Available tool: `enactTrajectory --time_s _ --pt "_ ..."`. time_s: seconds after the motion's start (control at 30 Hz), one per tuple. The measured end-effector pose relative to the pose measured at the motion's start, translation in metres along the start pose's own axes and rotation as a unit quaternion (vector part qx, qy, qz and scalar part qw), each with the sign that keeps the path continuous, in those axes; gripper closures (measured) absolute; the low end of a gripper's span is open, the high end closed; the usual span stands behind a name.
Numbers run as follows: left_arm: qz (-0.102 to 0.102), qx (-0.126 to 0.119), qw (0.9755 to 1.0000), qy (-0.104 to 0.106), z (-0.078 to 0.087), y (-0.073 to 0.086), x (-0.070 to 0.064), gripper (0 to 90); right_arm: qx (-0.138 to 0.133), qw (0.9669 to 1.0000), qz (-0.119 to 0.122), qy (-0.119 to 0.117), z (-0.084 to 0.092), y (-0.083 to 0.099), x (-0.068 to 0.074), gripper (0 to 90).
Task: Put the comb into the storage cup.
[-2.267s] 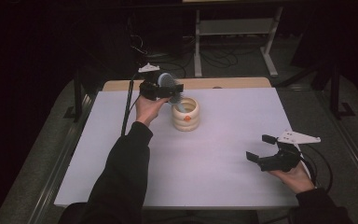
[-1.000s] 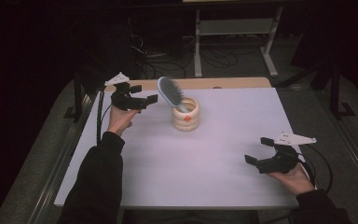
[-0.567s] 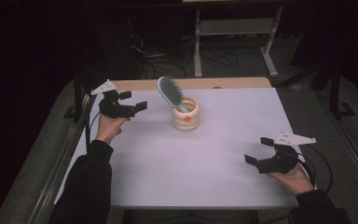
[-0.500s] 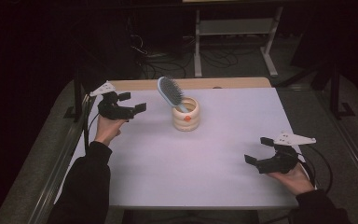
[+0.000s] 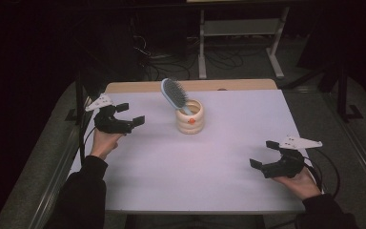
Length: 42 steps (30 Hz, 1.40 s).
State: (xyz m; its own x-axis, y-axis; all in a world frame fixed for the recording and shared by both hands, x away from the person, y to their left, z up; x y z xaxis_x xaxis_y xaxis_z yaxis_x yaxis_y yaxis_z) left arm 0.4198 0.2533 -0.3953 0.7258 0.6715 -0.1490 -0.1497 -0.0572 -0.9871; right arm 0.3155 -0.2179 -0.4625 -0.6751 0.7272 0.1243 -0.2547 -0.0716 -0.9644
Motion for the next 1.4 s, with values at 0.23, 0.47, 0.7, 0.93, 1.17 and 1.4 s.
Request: enactTrajectory --time_s 0.23,0.47,0.7,0.93,1.17,1.4 --pt "-0.003 0.0 1.0 0.001 0.012 0.006 -0.004 0.0 0.0 1.0 -0.001 0.0 0.0 0.0 0.0 0.0" --pt "-0.005 -0.004 1.0 -0.004 0.025 0.012 -0.004 0.0 0.002 1.0 0.0 -0.001 0.0 0.001 0.001 0.0" --pt "-0.006 -0.008 0.9999 -0.013 0.037 0.016 -0.003 0.0 0.003 1.0 -0.002 -0.001 0.0 0.001 0.001 0.0" --pt "-0.006 -0.011 0.9997 -0.02 0.049 0.023 -0.003 0.0 0.004 1.0 -0.002 -0.001 -0.001 0.002 0.001 0.0" --pt "-0.007 -0.021 0.9989 -0.04 0.065 0.035 -0.002 0.0 0.005 1.0 -0.003 -0.003 -0.001 0.002 0.0 0.0" --pt "-0.002 -0.051 0.9965 -0.066 0.088 0.04 0.002 0.0 0.007 1.0 -0.004 -0.003 -0.002 0.002 0.0 0.0"
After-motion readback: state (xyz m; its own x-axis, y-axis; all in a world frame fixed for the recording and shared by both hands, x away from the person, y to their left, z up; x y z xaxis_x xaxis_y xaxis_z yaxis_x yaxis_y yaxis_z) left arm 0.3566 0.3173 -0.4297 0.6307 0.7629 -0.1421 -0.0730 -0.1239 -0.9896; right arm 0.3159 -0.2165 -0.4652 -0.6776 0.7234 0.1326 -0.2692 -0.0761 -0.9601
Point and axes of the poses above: each handheld gripper's, and its own axes: z roughly backward along the jaws, y roughly out of its underside, x roughly to its left, the point moved 5 cm from there along -z, roughly forward along the jaws, and after that the axes turned 15 degrees about -x, right-handed, at the moved point
